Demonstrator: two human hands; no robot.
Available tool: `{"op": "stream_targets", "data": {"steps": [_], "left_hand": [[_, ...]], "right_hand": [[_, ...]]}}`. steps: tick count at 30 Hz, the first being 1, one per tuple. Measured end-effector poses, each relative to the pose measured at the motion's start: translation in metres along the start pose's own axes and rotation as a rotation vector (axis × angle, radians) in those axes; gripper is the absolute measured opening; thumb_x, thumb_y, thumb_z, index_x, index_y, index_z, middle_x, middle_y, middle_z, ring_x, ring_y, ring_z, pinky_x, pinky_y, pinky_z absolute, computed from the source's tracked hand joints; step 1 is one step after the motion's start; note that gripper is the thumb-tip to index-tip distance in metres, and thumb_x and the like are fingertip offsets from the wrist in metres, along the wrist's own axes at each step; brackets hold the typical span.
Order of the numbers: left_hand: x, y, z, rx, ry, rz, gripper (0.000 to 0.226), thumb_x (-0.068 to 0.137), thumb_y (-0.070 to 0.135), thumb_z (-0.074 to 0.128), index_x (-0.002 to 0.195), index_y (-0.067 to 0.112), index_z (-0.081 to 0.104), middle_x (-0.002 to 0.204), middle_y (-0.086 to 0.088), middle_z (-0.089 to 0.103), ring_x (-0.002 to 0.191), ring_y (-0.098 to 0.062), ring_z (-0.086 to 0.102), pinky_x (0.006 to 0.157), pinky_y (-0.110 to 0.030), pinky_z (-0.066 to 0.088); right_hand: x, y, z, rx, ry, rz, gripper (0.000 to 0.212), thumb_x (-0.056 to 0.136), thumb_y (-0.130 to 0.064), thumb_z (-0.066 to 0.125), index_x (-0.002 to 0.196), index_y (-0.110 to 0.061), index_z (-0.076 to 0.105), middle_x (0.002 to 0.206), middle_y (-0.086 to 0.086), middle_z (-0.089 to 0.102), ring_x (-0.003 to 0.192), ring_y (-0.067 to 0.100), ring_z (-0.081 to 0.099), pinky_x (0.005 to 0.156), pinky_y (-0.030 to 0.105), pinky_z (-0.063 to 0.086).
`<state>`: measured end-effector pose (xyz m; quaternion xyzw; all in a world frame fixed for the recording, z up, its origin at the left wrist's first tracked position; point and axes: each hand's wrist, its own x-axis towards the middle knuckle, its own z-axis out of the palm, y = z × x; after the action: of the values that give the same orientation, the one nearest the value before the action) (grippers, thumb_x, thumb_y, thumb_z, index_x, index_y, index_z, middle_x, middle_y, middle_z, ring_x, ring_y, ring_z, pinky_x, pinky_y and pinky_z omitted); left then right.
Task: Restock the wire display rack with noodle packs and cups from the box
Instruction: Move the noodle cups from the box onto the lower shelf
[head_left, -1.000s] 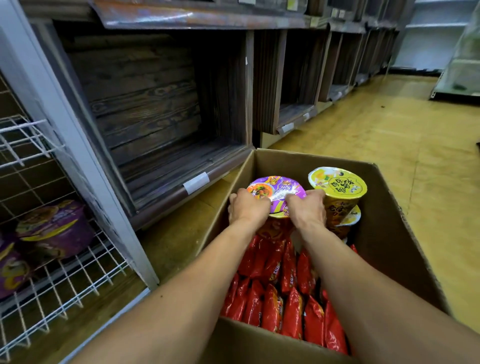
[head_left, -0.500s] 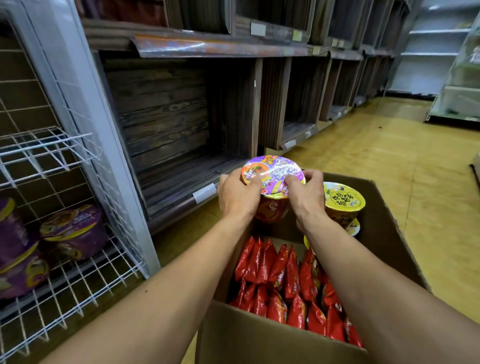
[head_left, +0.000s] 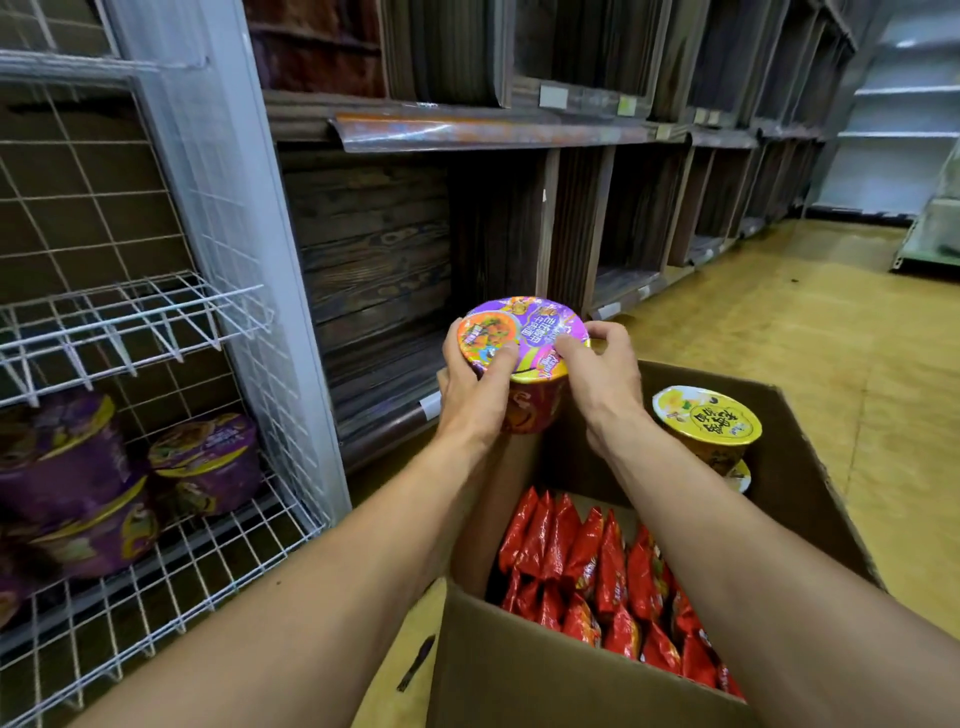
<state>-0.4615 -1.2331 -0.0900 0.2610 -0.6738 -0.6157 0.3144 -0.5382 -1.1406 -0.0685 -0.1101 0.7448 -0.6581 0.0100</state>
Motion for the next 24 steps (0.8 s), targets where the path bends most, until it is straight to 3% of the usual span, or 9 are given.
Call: {"op": "stream_targets", "data": {"steps": [4,9,11,14,16,18,20,22,24], "left_hand": [[0.003,0.0,-0.025,-0.069,0.07,-0.072,0.095,0.058,0.074,0.059,0.146,0.048,0.034,0.139,-0.004,0.052,0.125,-0.026,0.055,0.107,-0.048,0.047],[0.008,-0.006,-0.058,-0.101,0.128,-0.153,0.086,0.054,0.076,0.061,0.135,0.051,0.041,0.132,-0.003,0.059,0.116,-0.03,0.062,0.099,-0.056,0.052],[0.003,0.0,-0.07,-0.105,0.126,-0.18,0.079,0.062,0.07,0.063,0.135,0.047,0.044,0.128,-0.002,0.062,0.111,-0.029,0.065,0.093,-0.056,0.056],[-0.004,0.002,-0.094,-0.154,0.071,-0.233,0.046,0.087,0.047,0.066,0.129,0.036,0.052,0.111,0.0,0.068,0.095,-0.023,0.07,0.078,-0.048,0.062],[-0.009,-0.003,-0.117,-0.154,-0.004,-0.3,0.041,0.088,0.042,0.066,0.126,0.029,0.057,0.098,0.0,0.068,0.084,-0.021,0.068,0.071,-0.04,0.059],[-0.013,-0.01,-0.14,-0.125,-0.059,-0.373,0.046,0.078,0.043,0.071,0.117,0.022,0.063,0.092,-0.001,0.065,0.084,-0.021,0.064,0.079,-0.044,0.055],[-0.015,-0.018,-0.16,-0.114,-0.087,-0.435,0.041,0.072,0.04,0.073,0.106,0.019,0.068,0.094,-0.002,0.063,0.092,-0.022,0.062,0.092,-0.054,0.052],[-0.017,-0.024,-0.175,-0.12,-0.11,-0.462,0.024,0.081,0.034,0.069,0.098,0.018,0.068,0.096,-0.003,0.063,0.096,-0.022,0.06,0.097,-0.061,0.05],[-0.018,-0.03,-0.188,-0.128,-0.093,-0.483,0.016,0.085,0.03,0.065,0.095,0.018,0.067,0.095,-0.003,0.062,0.094,-0.02,0.059,0.097,-0.061,0.05]], "right_hand": [[-0.012,-0.005,0.018,0.047,-0.147,-0.007,0.046,0.073,-0.053,0.063,0.116,-0.039,0.056,0.115,-0.002,0.068,0.104,0.021,0.067,0.091,0.047,0.057],[-0.031,-0.009,0.036,0.07,-0.329,0.045,0.058,0.079,-0.058,0.066,0.133,-0.047,0.048,0.128,-0.002,0.065,0.106,0.02,0.068,0.09,0.048,0.059],[-0.036,-0.009,0.042,0.074,-0.377,0.055,0.061,0.084,-0.055,0.067,0.139,-0.047,0.044,0.132,-0.004,0.061,0.108,0.019,0.065,0.092,0.048,0.058],[-0.044,-0.008,0.05,0.078,-0.5,0.096,0.065,0.093,-0.046,0.066,0.149,-0.044,0.034,0.134,-0.004,0.054,0.096,0.012,0.062,0.074,0.041,0.058],[-0.05,-0.004,0.056,0.043,-0.588,0.127,0.071,0.093,-0.046,0.066,0.153,-0.043,0.027,0.137,-0.003,0.052,0.09,0.006,0.059,0.063,0.035,0.054],[-0.058,0.001,0.062,-0.001,-0.665,0.154,0.077,0.093,-0.046,0.067,0.155,-0.041,0.022,0.14,-0.004,0.05,0.092,0.006,0.058,0.064,0.037,0.056],[-0.064,0.007,0.068,-0.04,-0.731,0.193,0.078,0.091,-0.046,0.069,0.154,-0.04,0.023,0.14,-0.006,0.051,0.106,0.016,0.06,0.08,0.049,0.059],[-0.066,0.013,0.074,-0.075,-0.785,0.22,0.068,0.089,-0.048,0.071,0.145,-0.042,0.033,0.138,-0.006,0.054,0.117,0.02,0.058,0.089,0.057,0.056],[-0.069,0.017,0.083,-0.098,-0.835,0.24,0.058,0.087,-0.049,0.073,0.135,-0.043,0.041,0.132,-0.006,0.058,0.117,0.02,0.058,0.088,0.058,0.057]]}}
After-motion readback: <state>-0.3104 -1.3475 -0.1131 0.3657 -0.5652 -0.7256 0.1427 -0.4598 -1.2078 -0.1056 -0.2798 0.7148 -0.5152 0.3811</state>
